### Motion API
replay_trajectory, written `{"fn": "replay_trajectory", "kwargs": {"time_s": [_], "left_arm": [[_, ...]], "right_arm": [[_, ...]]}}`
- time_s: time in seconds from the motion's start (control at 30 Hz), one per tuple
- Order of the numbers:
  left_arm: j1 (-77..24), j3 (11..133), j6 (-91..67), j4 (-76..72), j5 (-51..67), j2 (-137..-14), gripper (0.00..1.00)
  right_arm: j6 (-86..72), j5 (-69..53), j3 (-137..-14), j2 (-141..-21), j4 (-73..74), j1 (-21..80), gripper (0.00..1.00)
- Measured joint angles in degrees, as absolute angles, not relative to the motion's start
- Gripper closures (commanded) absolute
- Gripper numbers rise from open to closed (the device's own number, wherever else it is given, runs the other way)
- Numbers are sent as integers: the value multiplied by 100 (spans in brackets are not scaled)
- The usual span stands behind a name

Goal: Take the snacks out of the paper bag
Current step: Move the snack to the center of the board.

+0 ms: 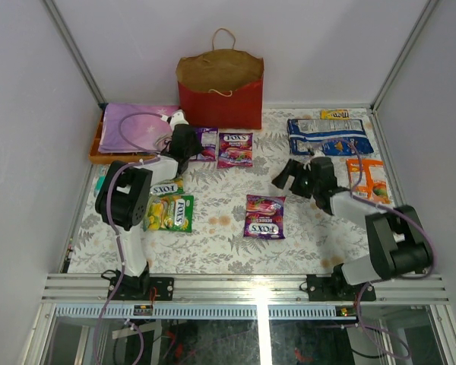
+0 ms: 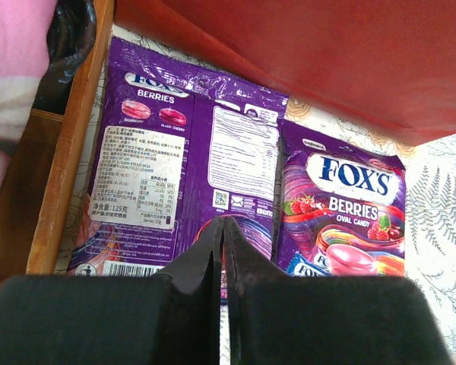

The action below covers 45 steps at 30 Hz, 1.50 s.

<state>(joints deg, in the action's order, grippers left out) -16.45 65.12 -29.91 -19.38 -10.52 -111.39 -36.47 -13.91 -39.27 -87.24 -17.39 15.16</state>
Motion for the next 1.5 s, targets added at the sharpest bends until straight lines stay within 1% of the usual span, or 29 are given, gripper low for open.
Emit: {"fn": "replay_trajectory", "kwargs": {"time_s": [0.07,0.13,0.2,0.23,0.33,0.37,0.43,0.53,0.6,0.67,0.77,0.83,1.03,1.2,1.3,1.5], "left_arm": [[-1645,6486,-2978,-1938,-1055,-11076,100],[-1645,6484,-2969,-1940,-1052,-11048,100],[-1645,6471,-2969,-1940,-1052,-11032,100],[-1645,6458,-2969,-1940,-1050,-11028,100],[-1645,6386,-2967,-1940,-1052,-11006,100],[-1645,6368,-2967,-1938,-1052,-10995,100],[-1645,6348,-2967,-1938,-1052,-10984,100],[-1645,6309,-2967,-1938,-1055,-10938,100],[-1645,6294,-2967,-1938,-1055,-10910,100],[-1645,6287,-2967,-1938,-1059,-10895,100],[-1636,6285,-2967,-1935,-1068,-10895,100],[-1629,6285,-2967,-1935,-1074,-10892,100],[-1597,6257,-2965,-1931,-1081,-10860,100],[-1581,6250,-2965,-1933,-1081,-10798,100],[-1566,6250,-2965,-1931,-1079,-10783,100],[-1527,6211,-2965,-1931,-1074,-10715,100]], "right_arm": [[-3649,-1345,-3291,-8149,-1728,1516,9],[-3653,-1352,-2805,-7771,-1684,1516,16],[-3667,-1435,-2521,-7644,-1667,1516,26],[-3693,-1498,-2383,-7620,-1734,1516,29],[-3826,-1809,-2093,-7612,-2171,1505,35],[-3889,-1940,-2014,-7660,-2375,1503,38],[-4029,-2180,-1903,-7837,-2786,1498,50],[-4233,-2497,-1800,-8278,-3420,1498,73],[-4368,-2628,-1791,-8549,-3701,1498,80],[-4504,-2738,-1789,-8772,-3938,1500,85],[-4604,-2842,-1870,-8978,-4112,1498,90],[-4584,-2847,-2056,-9080,-4066,1498,90],[-4204,-2545,-3006,-9137,-3330,1415,92],[-3688,-2211,-4228,-9295,-2591,1135,92],[-3310,-2163,-5323,-9795,-2104,980,92],[-2930,-2163,-6619,-10610,-1671,768,91]]}}
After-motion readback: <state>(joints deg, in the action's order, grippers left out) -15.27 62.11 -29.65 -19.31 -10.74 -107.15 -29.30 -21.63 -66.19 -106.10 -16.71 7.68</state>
